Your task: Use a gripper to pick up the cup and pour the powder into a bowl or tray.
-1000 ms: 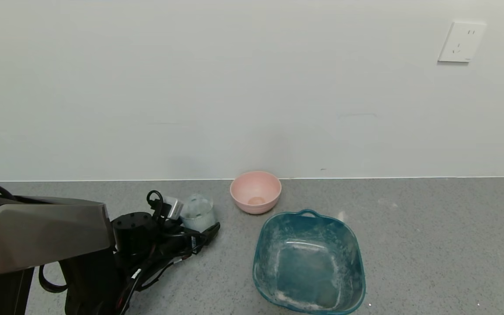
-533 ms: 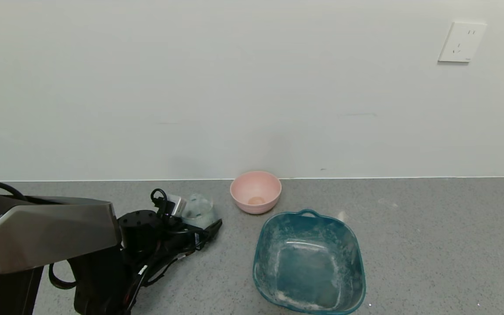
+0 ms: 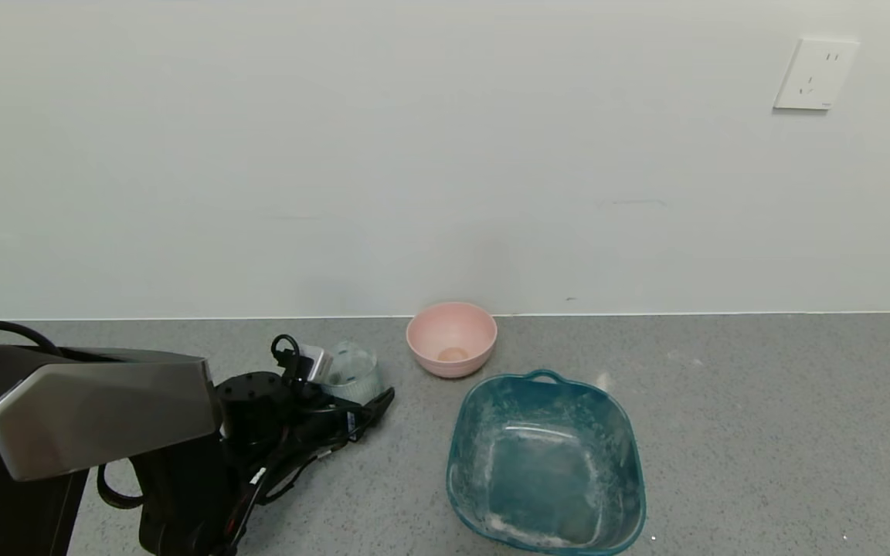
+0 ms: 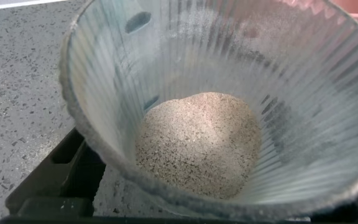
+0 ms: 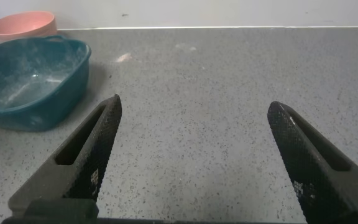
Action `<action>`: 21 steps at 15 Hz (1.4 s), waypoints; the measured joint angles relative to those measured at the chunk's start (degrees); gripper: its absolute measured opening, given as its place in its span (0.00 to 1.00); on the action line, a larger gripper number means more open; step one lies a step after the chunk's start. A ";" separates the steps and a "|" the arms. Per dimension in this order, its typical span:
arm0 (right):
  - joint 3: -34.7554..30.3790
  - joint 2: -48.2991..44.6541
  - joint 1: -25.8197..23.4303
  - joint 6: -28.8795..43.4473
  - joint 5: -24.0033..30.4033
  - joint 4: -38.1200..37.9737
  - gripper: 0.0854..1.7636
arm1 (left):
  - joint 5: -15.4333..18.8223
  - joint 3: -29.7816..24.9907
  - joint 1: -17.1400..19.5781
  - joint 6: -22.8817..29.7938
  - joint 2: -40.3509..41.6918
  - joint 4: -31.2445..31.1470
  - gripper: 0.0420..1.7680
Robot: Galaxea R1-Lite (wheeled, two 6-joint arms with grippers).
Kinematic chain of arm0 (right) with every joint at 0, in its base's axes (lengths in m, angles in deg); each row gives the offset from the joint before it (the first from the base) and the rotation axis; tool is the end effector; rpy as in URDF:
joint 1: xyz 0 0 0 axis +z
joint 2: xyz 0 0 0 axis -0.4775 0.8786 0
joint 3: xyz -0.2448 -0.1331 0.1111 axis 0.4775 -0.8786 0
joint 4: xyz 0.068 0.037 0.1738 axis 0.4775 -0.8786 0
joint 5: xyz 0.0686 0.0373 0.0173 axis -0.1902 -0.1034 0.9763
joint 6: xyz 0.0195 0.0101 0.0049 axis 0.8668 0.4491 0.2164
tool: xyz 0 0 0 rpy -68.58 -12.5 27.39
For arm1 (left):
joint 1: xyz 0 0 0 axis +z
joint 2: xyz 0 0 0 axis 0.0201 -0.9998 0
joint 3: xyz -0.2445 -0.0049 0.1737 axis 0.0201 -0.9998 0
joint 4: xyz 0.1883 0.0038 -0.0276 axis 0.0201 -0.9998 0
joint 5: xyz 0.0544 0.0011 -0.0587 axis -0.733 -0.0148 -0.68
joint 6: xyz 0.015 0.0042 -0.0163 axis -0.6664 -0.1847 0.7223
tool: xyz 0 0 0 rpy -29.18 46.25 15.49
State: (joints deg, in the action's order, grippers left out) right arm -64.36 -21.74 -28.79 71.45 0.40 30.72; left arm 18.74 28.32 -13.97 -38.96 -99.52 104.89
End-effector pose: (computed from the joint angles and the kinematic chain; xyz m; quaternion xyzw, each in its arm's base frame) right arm -0.0229 -0.0002 0.0766 0.0229 -0.0054 -0.0084 0.9997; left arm 0.3364 -0.0800 0.0014 -0.0018 0.1183 -0.1862 0.9754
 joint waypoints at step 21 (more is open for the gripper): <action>0.00 0.00 0.00 -0.02 0.00 0.00 0.97 | -1.77 0.55 -0.09 -0.41 1.91 -2.21 0.74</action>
State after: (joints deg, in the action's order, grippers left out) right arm -64.36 -21.74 -28.79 71.43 0.40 30.72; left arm 16.97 28.87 -14.05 -39.37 -97.61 102.68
